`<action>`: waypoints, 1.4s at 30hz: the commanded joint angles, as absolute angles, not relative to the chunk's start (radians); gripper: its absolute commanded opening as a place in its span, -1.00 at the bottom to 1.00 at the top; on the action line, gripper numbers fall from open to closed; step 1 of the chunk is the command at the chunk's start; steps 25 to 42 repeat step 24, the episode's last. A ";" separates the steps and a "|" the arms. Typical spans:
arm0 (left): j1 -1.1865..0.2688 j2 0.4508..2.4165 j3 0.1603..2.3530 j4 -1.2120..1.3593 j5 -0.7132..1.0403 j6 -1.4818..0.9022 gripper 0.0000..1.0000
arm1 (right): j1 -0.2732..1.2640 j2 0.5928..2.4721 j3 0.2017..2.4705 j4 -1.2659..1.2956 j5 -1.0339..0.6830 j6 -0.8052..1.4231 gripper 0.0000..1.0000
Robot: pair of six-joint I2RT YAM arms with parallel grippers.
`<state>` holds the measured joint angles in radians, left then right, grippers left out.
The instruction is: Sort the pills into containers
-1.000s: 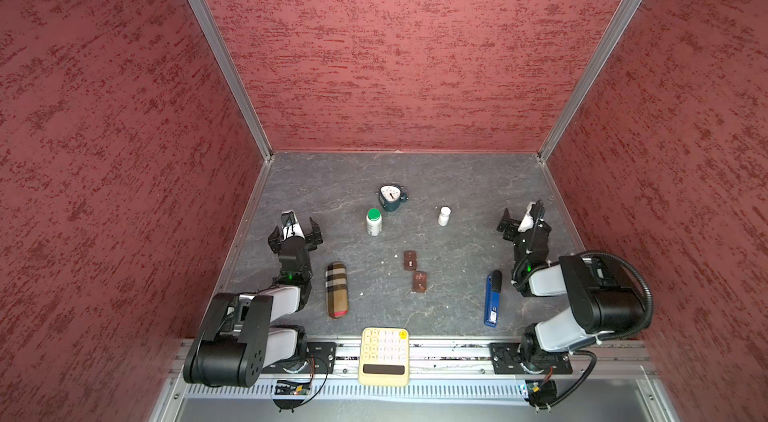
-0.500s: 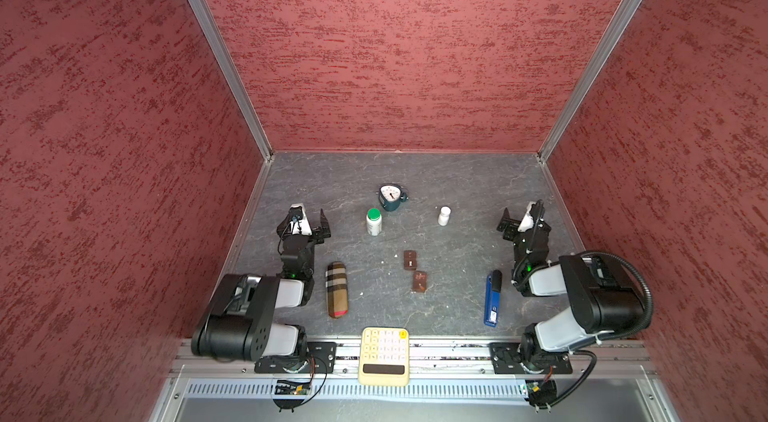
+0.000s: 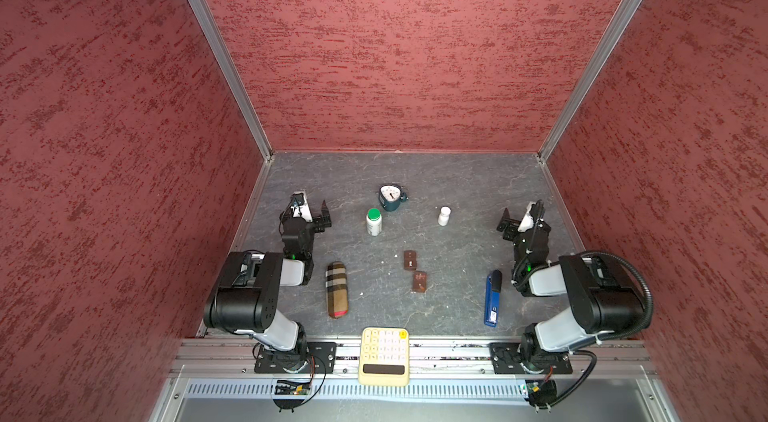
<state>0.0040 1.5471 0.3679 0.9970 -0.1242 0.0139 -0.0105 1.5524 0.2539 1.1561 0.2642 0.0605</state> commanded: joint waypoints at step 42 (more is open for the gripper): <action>0.011 1.537 0.370 0.914 -0.078 -0.014 0.99 | -0.015 1.555 0.270 1.188 0.244 0.052 0.98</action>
